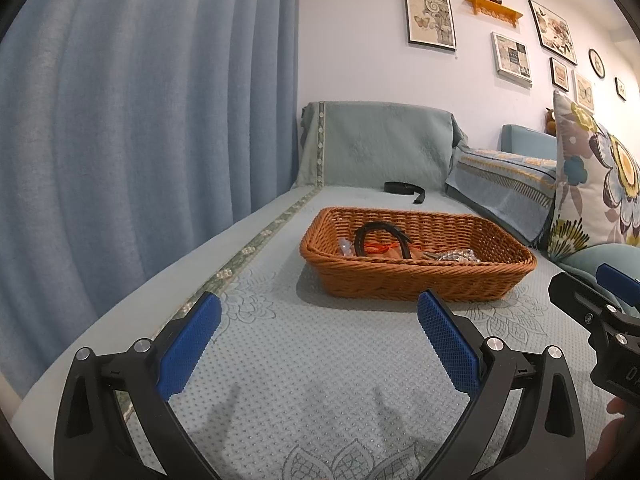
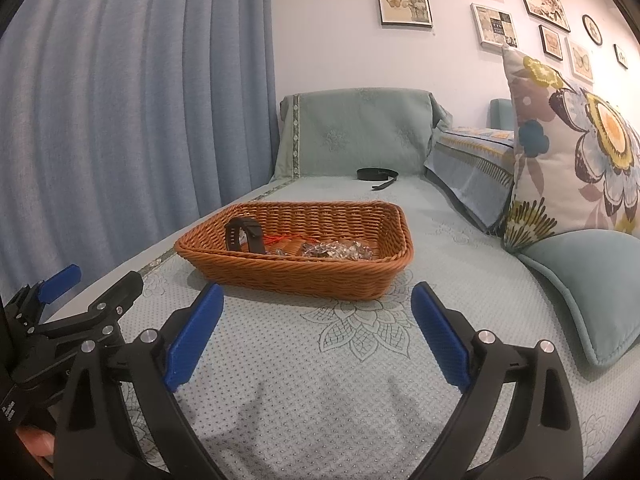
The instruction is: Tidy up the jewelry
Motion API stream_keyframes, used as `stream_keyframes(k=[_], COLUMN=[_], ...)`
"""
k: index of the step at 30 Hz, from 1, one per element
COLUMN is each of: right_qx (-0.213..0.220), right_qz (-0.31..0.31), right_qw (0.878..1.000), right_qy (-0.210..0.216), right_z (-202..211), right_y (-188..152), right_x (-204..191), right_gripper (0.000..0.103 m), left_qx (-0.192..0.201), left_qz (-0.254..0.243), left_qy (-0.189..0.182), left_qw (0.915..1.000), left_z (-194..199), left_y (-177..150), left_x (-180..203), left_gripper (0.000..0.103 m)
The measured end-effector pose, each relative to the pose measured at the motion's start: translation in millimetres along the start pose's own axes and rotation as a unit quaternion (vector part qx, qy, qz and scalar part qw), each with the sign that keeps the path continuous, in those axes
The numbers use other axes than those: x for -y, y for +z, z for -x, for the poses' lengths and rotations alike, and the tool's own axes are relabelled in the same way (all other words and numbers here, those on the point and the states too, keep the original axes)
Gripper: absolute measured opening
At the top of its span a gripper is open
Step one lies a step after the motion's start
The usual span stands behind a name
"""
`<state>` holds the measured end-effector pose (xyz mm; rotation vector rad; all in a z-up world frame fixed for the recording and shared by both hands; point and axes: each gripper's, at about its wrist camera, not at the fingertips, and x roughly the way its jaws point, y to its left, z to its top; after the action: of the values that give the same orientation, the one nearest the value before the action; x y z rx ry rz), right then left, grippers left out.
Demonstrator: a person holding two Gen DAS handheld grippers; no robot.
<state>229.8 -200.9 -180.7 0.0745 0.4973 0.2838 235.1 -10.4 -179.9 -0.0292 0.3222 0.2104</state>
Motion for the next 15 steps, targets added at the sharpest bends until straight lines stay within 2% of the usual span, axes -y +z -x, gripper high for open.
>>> stream_keyframes(k=[15], right_qx=[-0.001], right_qz=[0.002], right_qw=[1.0], right_qy=[-0.001], right_z=[-1.8], right_y=[-2.1], right_x=[-2.5], right_gripper=[0.091], left_qx=[-0.001], left_qz=[0.001], left_qy=[0.0], left_qw=[1.0], left_z=[0.2], left_y=[-0.4], left_x=[-0.2], left_gripper=[0.095])
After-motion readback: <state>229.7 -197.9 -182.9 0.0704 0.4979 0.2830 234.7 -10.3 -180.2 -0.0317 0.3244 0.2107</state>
